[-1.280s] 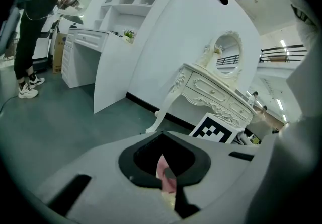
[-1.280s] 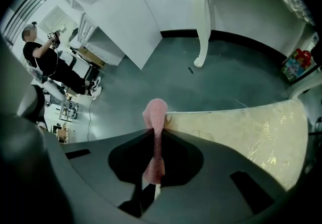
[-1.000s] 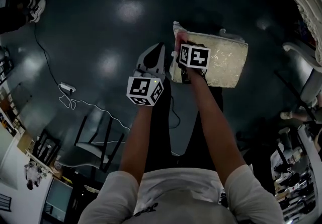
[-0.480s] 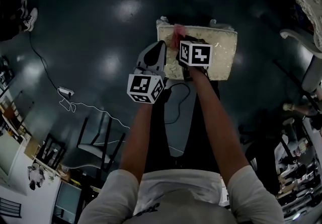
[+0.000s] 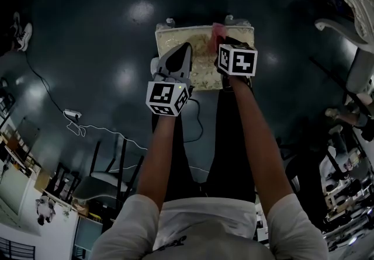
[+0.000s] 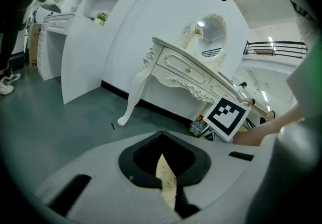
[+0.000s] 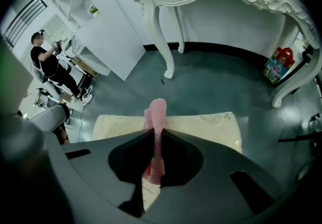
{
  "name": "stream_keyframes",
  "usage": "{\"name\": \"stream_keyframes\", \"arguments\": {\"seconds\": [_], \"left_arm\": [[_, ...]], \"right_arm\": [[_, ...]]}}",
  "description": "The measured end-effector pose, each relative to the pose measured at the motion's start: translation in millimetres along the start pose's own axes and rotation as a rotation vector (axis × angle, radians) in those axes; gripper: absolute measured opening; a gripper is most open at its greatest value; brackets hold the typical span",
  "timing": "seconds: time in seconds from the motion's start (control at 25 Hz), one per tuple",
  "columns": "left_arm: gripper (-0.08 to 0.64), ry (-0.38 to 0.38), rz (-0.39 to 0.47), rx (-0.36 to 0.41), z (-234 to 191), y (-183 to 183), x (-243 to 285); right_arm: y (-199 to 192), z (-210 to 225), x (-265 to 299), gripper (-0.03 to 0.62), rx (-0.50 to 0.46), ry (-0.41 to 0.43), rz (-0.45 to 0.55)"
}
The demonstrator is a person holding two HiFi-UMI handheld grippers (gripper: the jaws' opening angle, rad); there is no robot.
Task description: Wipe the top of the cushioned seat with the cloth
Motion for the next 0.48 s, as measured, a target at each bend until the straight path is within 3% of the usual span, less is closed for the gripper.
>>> {"name": "stream_keyframes", "arguments": {"seconds": [0.28,0.48], "left_arm": [[0.014,-0.043,-0.015,-0.002,38,-15,27],[0.014,-0.060,-0.025,0.000,53,-23,32]], "right_arm": [[7,62,-23,0.023,0.010,-0.086,0.027],[8,79,-31,0.023,-0.006,-0.155,0.049]]}}
Point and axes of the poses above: the fingertips, and each gripper's own axes: x forward along the fingers, z to its right, y out of its top, the point moved 10 cm from there along -x, backward along the fingers, and after that the axes turned 14 degrees about z, right-handed, at the moved point
